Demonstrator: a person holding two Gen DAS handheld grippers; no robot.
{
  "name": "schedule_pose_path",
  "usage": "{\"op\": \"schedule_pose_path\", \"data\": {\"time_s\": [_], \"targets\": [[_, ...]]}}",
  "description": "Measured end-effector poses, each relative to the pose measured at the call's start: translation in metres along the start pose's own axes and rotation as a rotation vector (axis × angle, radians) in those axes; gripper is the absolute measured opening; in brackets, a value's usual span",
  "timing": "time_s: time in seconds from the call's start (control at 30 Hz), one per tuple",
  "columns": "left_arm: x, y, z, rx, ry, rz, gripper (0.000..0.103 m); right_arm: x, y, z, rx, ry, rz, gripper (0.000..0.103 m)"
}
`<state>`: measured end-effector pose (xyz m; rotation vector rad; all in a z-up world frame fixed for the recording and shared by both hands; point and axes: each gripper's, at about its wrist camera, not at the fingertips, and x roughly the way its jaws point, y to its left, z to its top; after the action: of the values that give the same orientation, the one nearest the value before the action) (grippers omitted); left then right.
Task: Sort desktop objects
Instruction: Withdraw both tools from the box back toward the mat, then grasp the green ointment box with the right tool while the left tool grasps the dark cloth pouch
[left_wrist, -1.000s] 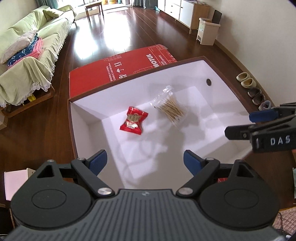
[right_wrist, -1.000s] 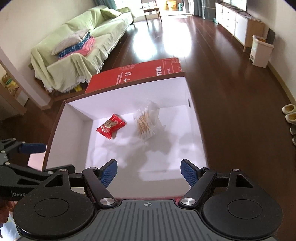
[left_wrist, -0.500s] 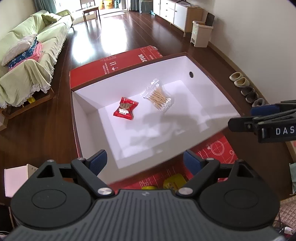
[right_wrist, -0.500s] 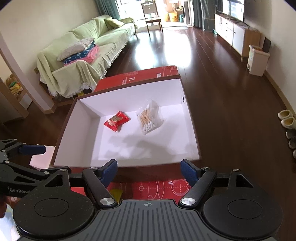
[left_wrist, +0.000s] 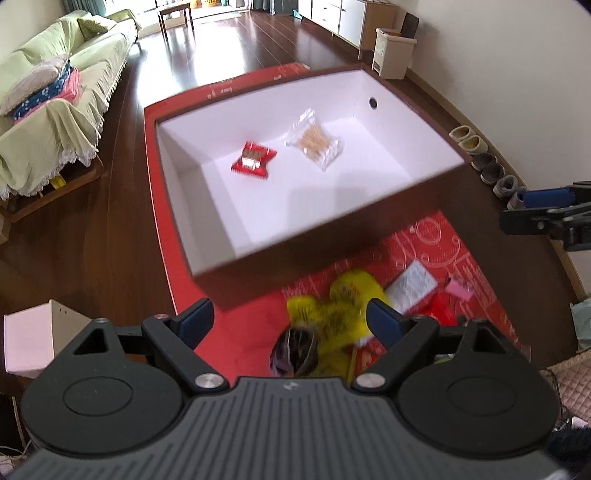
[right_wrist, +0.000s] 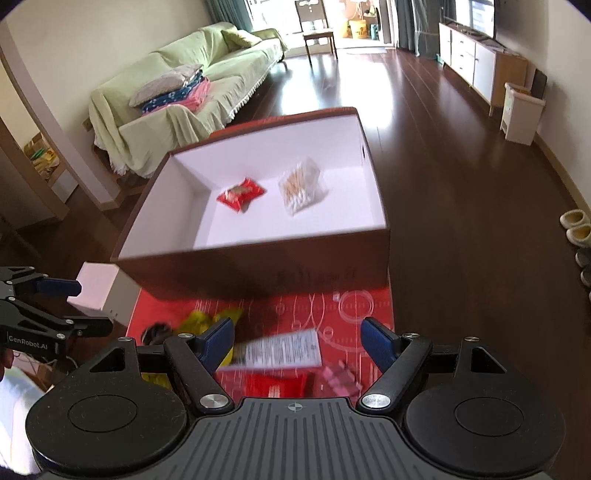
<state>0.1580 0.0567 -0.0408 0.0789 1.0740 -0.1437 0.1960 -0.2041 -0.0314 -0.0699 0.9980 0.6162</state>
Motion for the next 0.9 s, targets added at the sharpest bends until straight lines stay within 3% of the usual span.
{"op": "schedule_pose_path", "data": {"time_s": [0.3, 0.63, 0.9], "targets": [[0.006, -0.002, -0.041, 0.051, 0.036, -0.033, 0.085, 0.004, -0.006, -0.033, 0.032, 0.073, 0.002, 0.078], [0.016, -0.01, -0.058, 0.063, 0.065, -0.072, 0.079, 0.018, -0.004, -0.077, -0.022, 0.193, 0.013, 0.078], [0.023, -0.013, -0.063, 0.071, 0.097, -0.09, 0.079, 0.049, 0.001, -0.088, -0.045, 0.196, 0.004, 0.078]]}}
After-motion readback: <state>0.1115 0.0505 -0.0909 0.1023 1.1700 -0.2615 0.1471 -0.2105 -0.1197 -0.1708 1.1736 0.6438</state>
